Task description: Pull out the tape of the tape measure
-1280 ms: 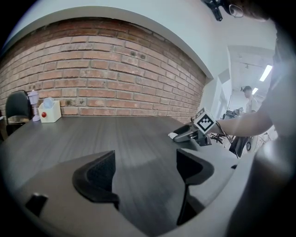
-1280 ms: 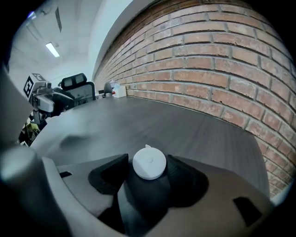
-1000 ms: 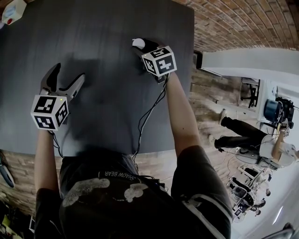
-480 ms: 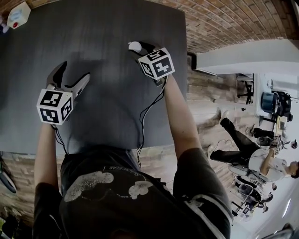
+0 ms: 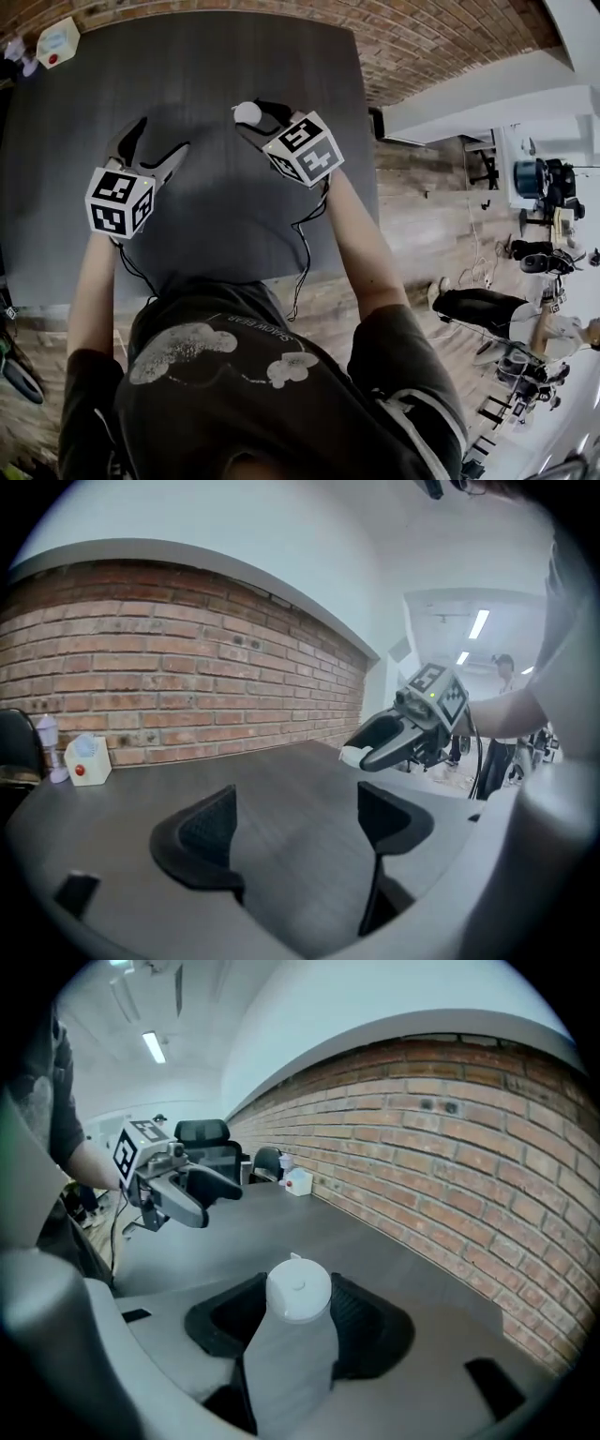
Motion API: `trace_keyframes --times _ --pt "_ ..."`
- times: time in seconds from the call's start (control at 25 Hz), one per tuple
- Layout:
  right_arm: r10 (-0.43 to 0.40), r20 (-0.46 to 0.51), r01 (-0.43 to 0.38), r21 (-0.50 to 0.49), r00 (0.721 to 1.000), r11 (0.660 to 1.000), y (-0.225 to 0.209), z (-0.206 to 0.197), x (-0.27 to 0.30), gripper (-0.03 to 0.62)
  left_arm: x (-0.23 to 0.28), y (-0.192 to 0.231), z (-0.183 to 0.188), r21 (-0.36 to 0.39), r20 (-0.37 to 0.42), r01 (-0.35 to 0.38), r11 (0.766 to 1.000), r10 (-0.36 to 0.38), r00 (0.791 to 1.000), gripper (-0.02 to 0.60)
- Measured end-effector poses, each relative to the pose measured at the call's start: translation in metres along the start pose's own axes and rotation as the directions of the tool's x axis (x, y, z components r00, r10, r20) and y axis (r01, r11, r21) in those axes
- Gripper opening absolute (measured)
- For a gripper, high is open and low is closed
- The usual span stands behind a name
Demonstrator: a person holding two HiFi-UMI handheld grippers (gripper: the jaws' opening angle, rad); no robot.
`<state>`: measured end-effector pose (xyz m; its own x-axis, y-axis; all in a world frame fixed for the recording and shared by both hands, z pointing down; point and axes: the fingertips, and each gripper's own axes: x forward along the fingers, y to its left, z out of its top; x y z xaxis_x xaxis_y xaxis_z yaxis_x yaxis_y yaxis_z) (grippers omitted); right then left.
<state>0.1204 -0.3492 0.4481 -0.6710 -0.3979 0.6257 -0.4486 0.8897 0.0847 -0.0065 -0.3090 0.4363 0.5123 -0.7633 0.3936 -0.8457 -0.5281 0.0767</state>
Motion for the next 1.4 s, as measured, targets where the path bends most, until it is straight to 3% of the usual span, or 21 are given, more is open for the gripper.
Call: trace_keyframes --times 0.12,0.4,0.64,1.12,1.2,1.4 --pt "0.011 0.019 -0.011 -0.032 1.0 0.999 0.011 0.011 0.004 0.233 0.01 0.003 0.001 0.029 0.016 0.03 0.999 -0.03 0.999 0.407" --pt "0.084 0.045 -0.079 -0.106 0.995 0.991 0.119 0.077 -0.007 0.233 -0.074 0.01 0.016 0.097 0.064 0.073 0.993 -0.08 0.995 0.405" --pt "0.131 0.054 -0.119 -0.179 0.99 0.977 0.164 0.094 -0.005 0.233 -0.093 -0.001 0.016 0.163 0.087 0.148 0.975 -0.164 0.983 0.403" --pt "0.186 0.023 -0.172 -0.288 0.982 0.942 0.226 0.105 -0.002 0.233 -0.141 0.009 -0.005 0.165 0.12 0.148 0.975 -0.169 0.978 0.397" --pt "0.191 0.02 -0.177 -0.296 0.981 0.939 0.233 0.105 -0.001 0.233 -0.147 0.004 -0.007 0.195 0.122 0.163 0.967 -0.189 0.974 0.371" --pt "0.194 0.005 -0.183 -0.317 0.981 0.931 0.243 0.105 0.004 0.233 -0.159 -0.015 -0.016 0.29 0.111 0.228 0.929 -0.27 0.957 0.196"
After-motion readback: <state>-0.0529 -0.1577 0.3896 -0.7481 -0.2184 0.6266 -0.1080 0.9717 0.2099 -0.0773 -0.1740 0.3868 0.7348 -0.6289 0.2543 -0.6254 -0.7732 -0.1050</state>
